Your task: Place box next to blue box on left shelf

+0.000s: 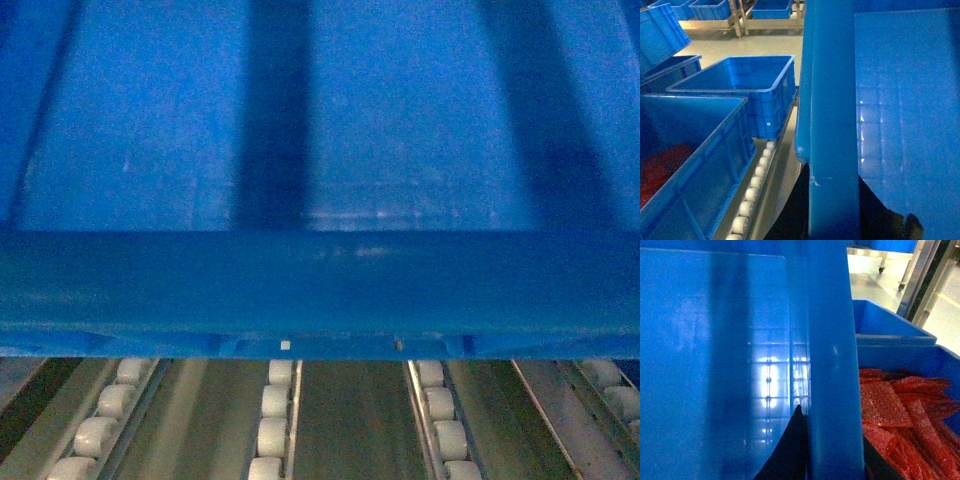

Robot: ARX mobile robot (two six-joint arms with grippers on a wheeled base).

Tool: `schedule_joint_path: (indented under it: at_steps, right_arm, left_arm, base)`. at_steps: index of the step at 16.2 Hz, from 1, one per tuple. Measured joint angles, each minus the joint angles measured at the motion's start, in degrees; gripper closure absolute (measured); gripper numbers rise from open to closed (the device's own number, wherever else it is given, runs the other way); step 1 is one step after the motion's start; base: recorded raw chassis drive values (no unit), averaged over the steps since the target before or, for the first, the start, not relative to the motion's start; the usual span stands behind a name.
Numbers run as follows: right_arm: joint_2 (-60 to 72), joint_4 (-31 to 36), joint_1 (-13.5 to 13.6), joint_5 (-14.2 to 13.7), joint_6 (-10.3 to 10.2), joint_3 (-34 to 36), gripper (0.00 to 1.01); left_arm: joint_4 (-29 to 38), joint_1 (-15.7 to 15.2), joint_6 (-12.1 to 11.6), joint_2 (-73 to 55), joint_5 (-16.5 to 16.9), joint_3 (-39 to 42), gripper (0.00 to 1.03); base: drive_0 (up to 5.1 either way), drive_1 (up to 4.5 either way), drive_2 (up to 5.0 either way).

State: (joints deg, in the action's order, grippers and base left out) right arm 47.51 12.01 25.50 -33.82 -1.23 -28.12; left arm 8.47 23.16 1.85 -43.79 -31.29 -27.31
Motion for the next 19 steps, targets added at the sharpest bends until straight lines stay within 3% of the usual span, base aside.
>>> schedule_joint_path:
  at_steps: [2, 5, 7, 9, 15, 19]
  right_arm:
    - [0.6, -3.7, -0.1, 0.9, -1.5, -1.0, 0.91]
    - [6.7, -17.0, -3.5, 9.1, -10.3, -5.2, 0.91]
    - [11.8, -18.0, -4.9, 13.7, -15.7, -4.4, 0.92]
    - [13.6, -17.8, -4.5, 15.4, -18.2, -4.0, 0.93]
    - [18.1, -14.5, -1.8, 15.4, -21.0, -2.1, 0.93]
    - [20.5, -14.9, -1.4, 14.9, -20.9, -3.1, 0.93]
  left_arm:
    - [-1.2, -1.2, -0.3, 0.1, 0.3, 0.0, 0.94]
    - [-8.0, -5.0, 0.7, -4.3, 4.3, -0.8, 0.94]
    - [-8.8, -7.5, -0.9, -7.8, 6.0, -0.5, 0.94]
    - [-8.9, -9.9, -2.0, -9.0, 7.7, -0.3, 0.94]
    - [-3.1, -17.7, -3.5, -14.8, 14.3, 4.7, 0.94]
    - [-2.5, -18.5, -2.2, -19.0, 15.5, 4.8, 0.93]
  base:
    - [0.0, 0.00, 0.0]
    - [0.0, 0.00, 0.0]
    - [0.0, 0.00, 0.0]
    - [0.0, 0.00, 0.0]
    - [0.0, 0.00, 0.0]
    - [0.0, 0.00, 0.0]
